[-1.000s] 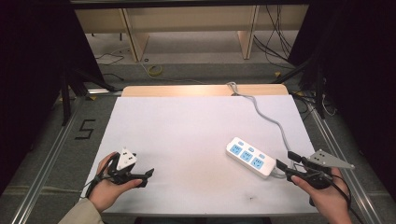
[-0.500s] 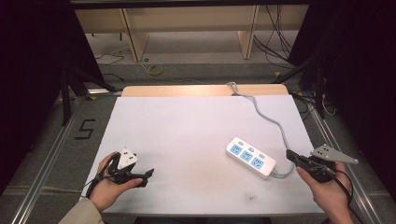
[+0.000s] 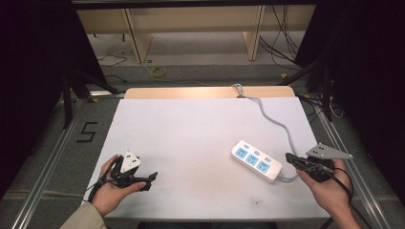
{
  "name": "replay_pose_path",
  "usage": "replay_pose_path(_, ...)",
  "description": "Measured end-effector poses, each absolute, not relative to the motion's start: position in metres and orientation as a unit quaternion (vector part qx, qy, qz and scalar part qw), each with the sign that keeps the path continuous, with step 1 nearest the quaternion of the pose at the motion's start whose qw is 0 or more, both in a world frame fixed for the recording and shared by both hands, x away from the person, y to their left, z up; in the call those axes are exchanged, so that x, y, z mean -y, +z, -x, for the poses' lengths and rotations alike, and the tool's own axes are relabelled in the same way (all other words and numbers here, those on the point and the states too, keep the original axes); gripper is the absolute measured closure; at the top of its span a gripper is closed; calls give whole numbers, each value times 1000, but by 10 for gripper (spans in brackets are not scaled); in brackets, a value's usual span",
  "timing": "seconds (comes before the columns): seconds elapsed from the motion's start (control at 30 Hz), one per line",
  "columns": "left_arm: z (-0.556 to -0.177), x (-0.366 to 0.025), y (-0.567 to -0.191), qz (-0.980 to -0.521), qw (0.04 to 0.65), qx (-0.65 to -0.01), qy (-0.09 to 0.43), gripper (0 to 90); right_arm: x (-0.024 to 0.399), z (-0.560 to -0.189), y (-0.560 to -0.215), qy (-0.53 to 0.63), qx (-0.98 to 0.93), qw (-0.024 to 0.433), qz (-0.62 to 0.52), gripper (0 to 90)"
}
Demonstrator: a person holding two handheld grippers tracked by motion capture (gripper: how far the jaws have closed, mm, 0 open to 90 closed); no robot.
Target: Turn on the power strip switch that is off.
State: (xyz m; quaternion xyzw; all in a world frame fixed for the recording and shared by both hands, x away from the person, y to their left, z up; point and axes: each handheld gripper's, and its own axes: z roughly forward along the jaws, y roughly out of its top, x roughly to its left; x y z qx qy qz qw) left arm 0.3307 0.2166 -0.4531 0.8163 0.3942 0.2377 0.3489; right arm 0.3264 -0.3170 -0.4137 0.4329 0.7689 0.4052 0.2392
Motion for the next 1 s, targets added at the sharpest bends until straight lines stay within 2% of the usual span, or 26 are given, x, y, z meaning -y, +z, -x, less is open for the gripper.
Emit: replay_pose_path(1.0, -331, -214, -452, -816, 350, -389, 247, 153, 294, -352, -407, 364, -807, 203, -419, 900)
